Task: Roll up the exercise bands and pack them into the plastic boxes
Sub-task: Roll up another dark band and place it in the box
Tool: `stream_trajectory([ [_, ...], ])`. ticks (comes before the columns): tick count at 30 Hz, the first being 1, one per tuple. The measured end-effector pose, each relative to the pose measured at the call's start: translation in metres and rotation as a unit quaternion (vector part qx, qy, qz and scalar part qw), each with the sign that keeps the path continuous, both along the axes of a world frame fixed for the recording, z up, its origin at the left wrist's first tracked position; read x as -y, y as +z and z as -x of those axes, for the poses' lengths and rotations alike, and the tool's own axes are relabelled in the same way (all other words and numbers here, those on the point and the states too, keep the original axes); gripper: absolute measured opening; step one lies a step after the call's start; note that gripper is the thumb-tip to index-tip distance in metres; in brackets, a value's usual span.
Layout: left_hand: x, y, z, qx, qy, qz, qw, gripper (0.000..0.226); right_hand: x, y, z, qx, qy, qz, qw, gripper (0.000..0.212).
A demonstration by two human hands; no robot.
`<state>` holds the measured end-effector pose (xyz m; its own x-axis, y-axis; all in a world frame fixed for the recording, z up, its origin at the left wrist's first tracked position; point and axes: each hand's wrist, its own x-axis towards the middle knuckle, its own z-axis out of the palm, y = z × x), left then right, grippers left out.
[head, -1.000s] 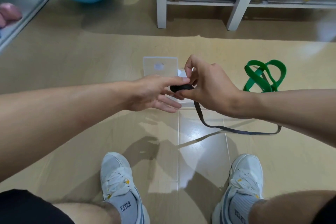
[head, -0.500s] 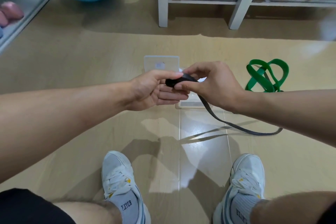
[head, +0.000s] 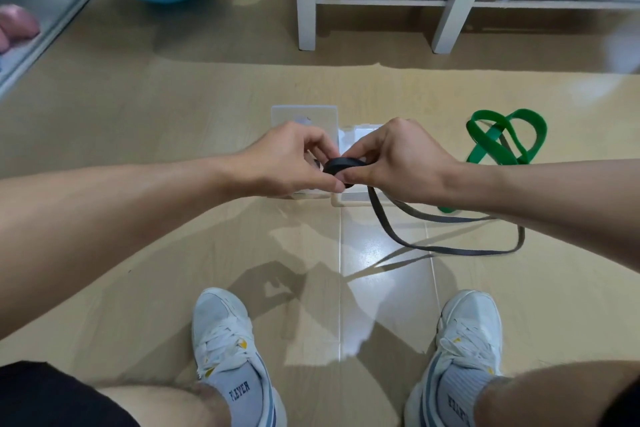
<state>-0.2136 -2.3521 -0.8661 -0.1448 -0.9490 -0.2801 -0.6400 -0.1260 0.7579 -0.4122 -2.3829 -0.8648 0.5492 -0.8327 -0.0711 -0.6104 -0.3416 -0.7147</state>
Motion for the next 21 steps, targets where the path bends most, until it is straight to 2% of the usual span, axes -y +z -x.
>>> stream_trajectory([
  [7, 0.0, -0.001, -0.002, -0.001, -0.02, -0.053, 0.998, 0.02, 0.007, 0.003, 0.003, -0.056, 0.031, -0.105, 0.992, 0.021],
  [13, 0.0, -0.012, -0.006, 0.005, -0.042, -0.113, 0.993, 0.017, 0.009, 0.002, 0.002, -0.073, 0.024, -0.131, 0.988, 0.017],
  [21, -0.001, -0.01, -0.016, -0.19, 0.052, -0.2, 0.96, 0.014, 0.007, -0.005, 0.003, 0.063, -0.059, -0.247, 0.965, 0.029],
])
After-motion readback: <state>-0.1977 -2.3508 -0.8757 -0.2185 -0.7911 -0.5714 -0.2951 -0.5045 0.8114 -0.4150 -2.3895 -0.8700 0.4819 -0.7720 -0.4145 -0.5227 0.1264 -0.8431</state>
